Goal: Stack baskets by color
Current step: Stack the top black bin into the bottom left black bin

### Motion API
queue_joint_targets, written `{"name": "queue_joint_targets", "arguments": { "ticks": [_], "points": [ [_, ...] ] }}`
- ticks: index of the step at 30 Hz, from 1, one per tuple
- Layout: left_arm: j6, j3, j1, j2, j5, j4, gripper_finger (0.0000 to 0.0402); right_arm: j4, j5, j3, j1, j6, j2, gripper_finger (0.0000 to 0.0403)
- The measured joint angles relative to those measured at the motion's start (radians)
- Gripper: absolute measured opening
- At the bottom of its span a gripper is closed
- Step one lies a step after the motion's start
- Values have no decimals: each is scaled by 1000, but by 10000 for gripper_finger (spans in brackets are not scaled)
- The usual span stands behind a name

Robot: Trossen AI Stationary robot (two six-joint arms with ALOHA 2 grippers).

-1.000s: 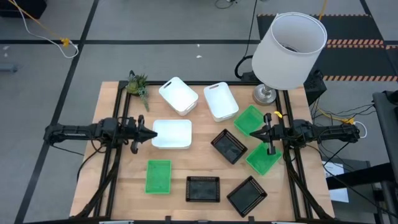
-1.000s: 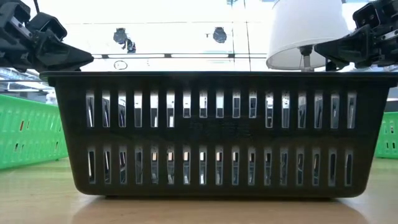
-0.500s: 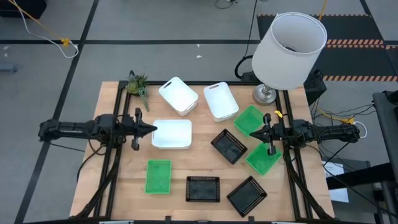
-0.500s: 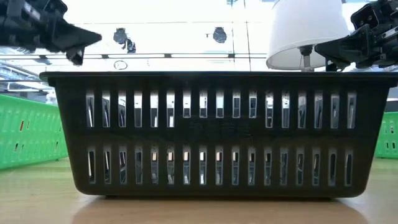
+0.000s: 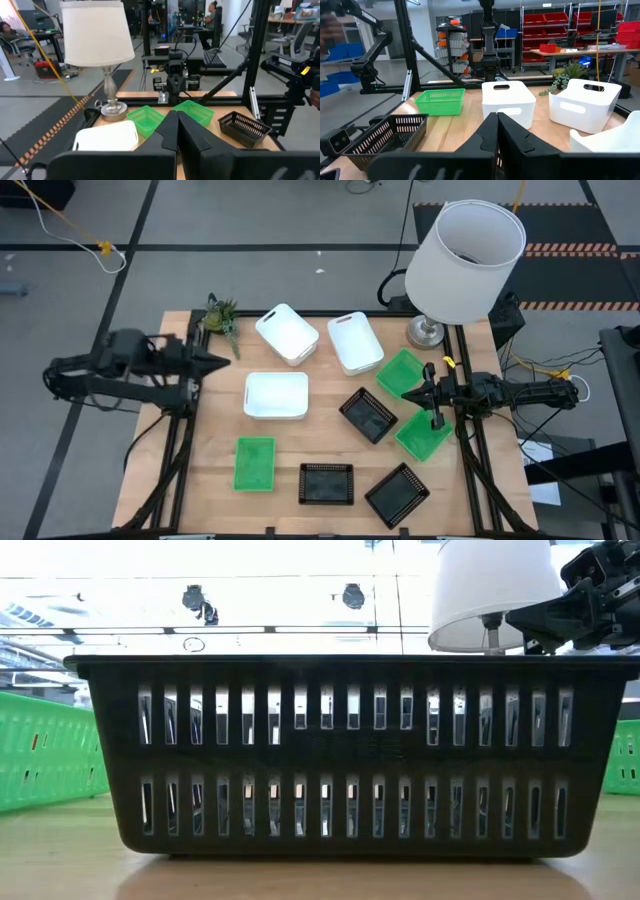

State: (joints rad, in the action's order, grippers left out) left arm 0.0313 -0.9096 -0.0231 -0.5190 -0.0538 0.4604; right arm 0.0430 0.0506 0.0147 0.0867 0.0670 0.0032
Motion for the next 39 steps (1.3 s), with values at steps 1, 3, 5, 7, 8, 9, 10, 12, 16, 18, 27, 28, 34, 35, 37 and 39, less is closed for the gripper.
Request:
{"name": "queue_joint_targets", "arguments": {
  "ticks": [1, 3, 5, 7, 8, 9, 10, 12, 16, 18, 27, 28, 34, 35, 37, 39],
  "points": [
    [-4, -38, 0, -16, 0, 34, 1, 1, 1, 0, 0, 0, 0, 2],
    [-2, -110, 0, -51, 0, 91, 3, 1, 1, 0, 0, 0, 0, 2],
    [10, -179, 0, -90, -1, 139, 5, 2, 1, 0, 0, 2, 0, 2],
    [14, -248, 0, -130, 0, 192, 5, 2, 1, 0, 0, 42, 0, 2],
    [14, -285, 0, -151, -1, 223, 4, 3, 3, 0, 0, 64, 0, 2],
    [16, -320, 0, -172, -1, 259, 3, 3, 5, 0, 0, 79, 0, 2],
    [16, -354, 0, -193, -1, 297, 2, 4, 5, 0, 0, 84, 0, 2],
    [14, -415, 0, -231, -1, 359, 3, 4, 5, 0, 0, 87, 0, 2],
    [12, -479, 0, -278, -1, 427, 10, 4, 5, 0, 0, 150, 0, 2],
    [16, -483, 0, -282, 4, 429, 9, 9, 1, 9, 0, 178, 0, 2],
    [51, -470, -1, -285, 7, 412, 13, -87, -29, 234, 0, 174, 77, 2],
    [60, -470, -1, -288, 7, 413, 14, -125, -29, 277, 0, 168, 105, 2],
    [73, -470, 0, -326, 0, 410, 16, -339, -28, 576, 0, 157, 306, 2],
    [73, -470, 0, -334, 0, 409, 16, -377, -28, 627, 0, 159, 344, 2],
    [72, -470, 0, -353, 0, 407, 16, -448, -28, 724, 0, 165, 421, 2],
    [71, -470, 0, -368, 0, 405, 16, -521, -28, 821, 0, 166, 496, 2]
  ]
}}
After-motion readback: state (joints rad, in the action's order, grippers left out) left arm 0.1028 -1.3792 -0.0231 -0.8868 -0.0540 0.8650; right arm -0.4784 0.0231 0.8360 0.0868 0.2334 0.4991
